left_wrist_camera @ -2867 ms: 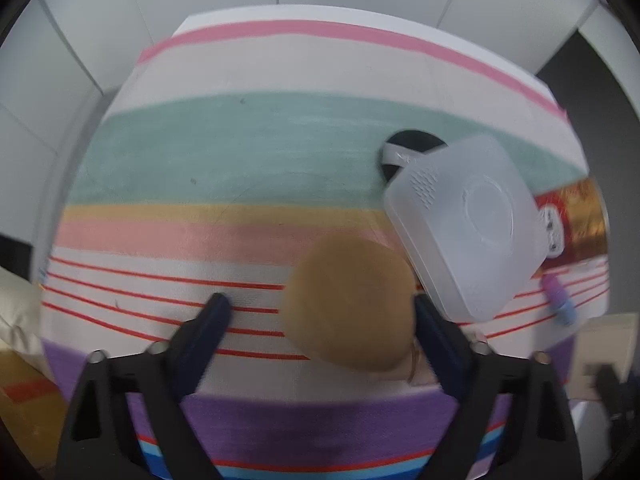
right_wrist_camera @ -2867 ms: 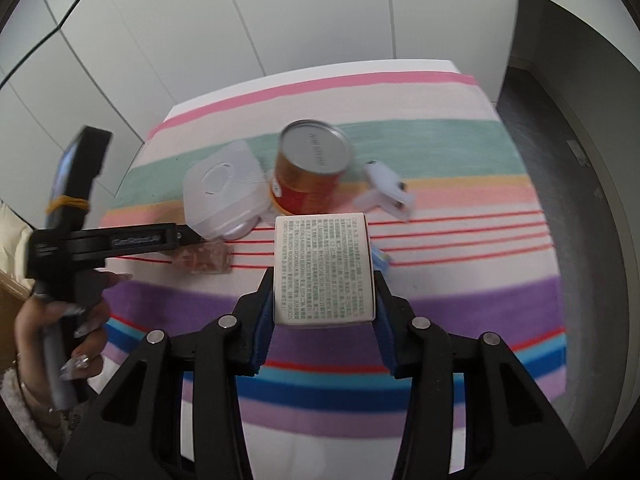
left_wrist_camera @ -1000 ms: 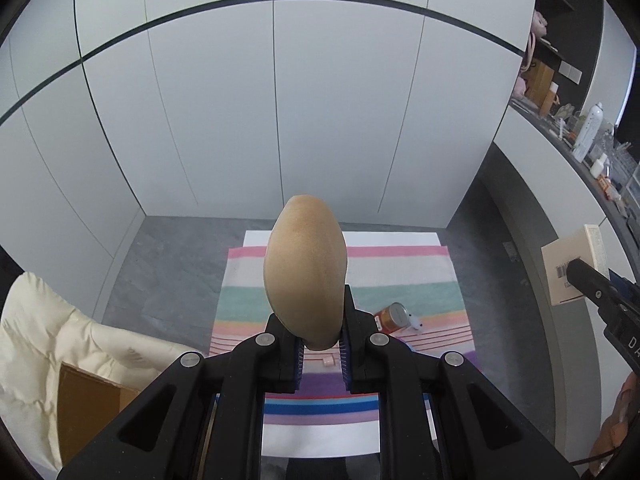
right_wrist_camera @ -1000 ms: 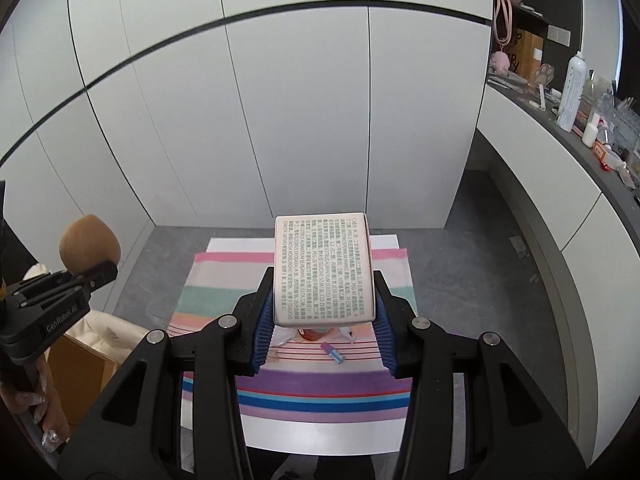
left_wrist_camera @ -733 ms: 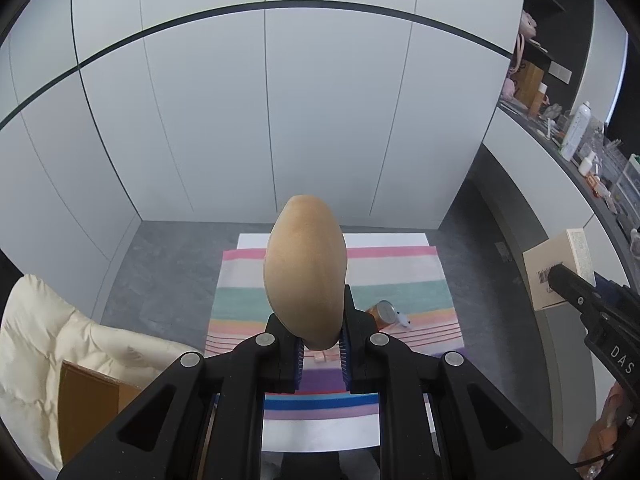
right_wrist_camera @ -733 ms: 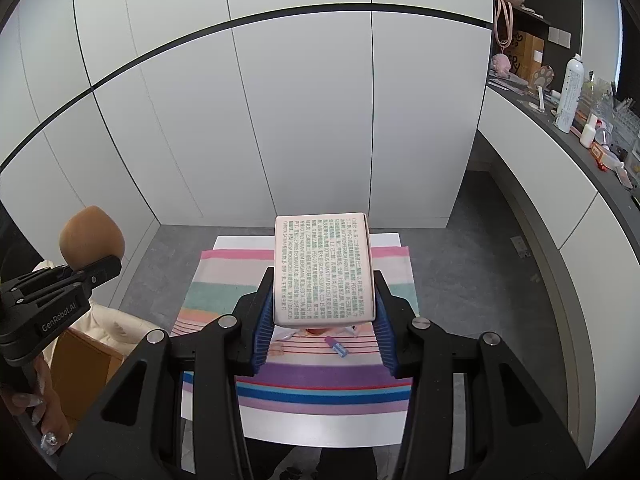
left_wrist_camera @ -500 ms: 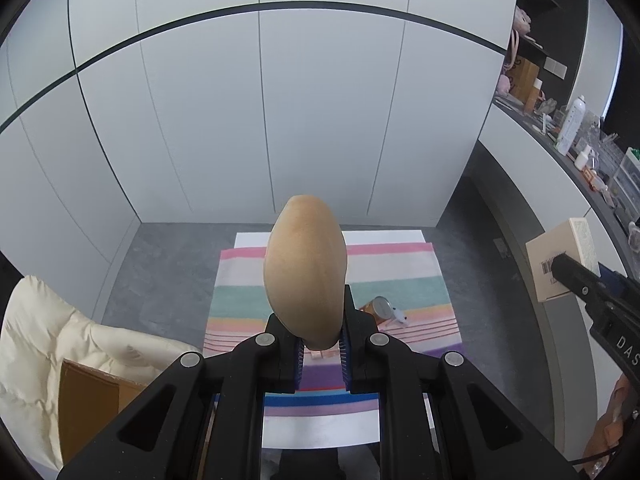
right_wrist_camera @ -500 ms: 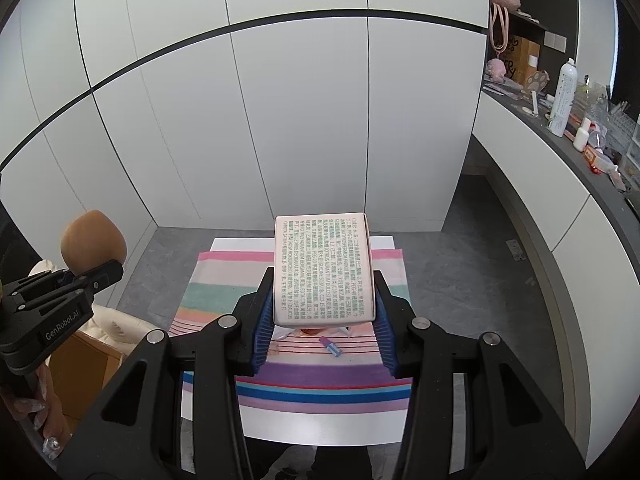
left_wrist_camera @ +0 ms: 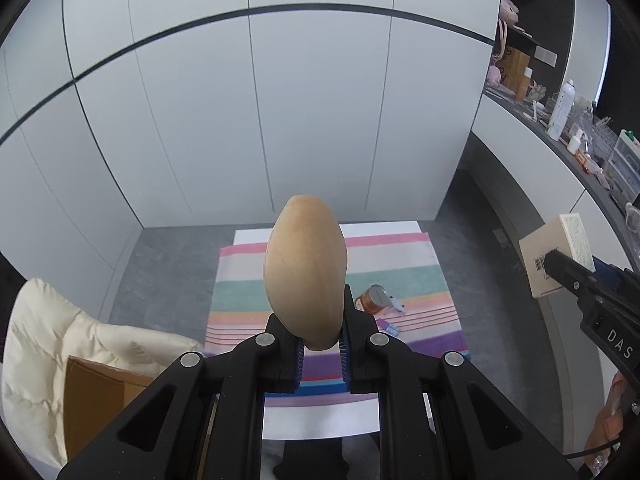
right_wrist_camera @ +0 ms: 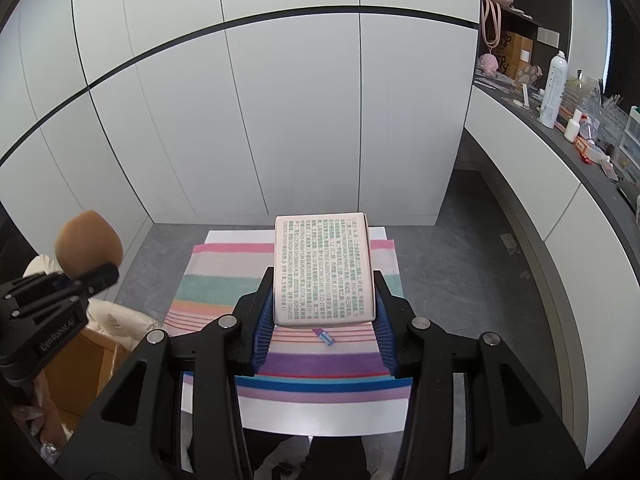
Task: Organize objects
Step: 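Lift the sponge and white box and carry both toward the cardboard box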
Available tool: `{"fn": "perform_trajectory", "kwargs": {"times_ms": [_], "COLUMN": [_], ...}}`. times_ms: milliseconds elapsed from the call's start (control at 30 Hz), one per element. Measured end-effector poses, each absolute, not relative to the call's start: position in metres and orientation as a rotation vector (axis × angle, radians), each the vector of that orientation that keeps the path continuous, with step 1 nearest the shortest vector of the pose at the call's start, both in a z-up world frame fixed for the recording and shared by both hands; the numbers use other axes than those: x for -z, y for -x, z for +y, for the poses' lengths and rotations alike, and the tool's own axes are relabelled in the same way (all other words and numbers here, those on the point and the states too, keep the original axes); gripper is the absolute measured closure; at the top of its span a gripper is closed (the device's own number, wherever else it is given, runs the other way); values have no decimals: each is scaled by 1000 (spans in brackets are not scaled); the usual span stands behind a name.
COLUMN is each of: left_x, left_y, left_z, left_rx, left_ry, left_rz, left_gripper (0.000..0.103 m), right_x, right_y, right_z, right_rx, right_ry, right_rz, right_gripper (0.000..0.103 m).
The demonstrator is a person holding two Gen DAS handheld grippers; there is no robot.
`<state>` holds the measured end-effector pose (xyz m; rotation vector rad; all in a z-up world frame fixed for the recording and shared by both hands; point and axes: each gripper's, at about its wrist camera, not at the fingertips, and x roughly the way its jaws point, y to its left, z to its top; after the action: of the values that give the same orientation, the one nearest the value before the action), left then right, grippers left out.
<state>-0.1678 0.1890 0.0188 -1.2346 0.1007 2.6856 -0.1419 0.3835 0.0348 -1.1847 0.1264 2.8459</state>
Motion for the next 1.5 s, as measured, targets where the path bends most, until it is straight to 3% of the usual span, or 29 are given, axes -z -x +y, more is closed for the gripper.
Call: {"fn": "perform_trajectory", "kwargs": {"times_ms": [833,1033,1500], "left_x": [-20,-8,30], "left_y": [43,23,-20], "left_z": [187,186,155], "left_rx": [-2672,-2669,-2623], "left_ry": [1137,1152,1231], "left_rz": [81,81,16], "left_gripper": [88,88,88], "right_x": [-3,15,29], "right_y": [14,-16,-74], "right_z": [389,392,385], "right_rx": [-2877,-2893,-2873], "right_ry": [1244,1300,1304], "right_rz": [164,241,227], "right_gripper": [58,58,58]}}
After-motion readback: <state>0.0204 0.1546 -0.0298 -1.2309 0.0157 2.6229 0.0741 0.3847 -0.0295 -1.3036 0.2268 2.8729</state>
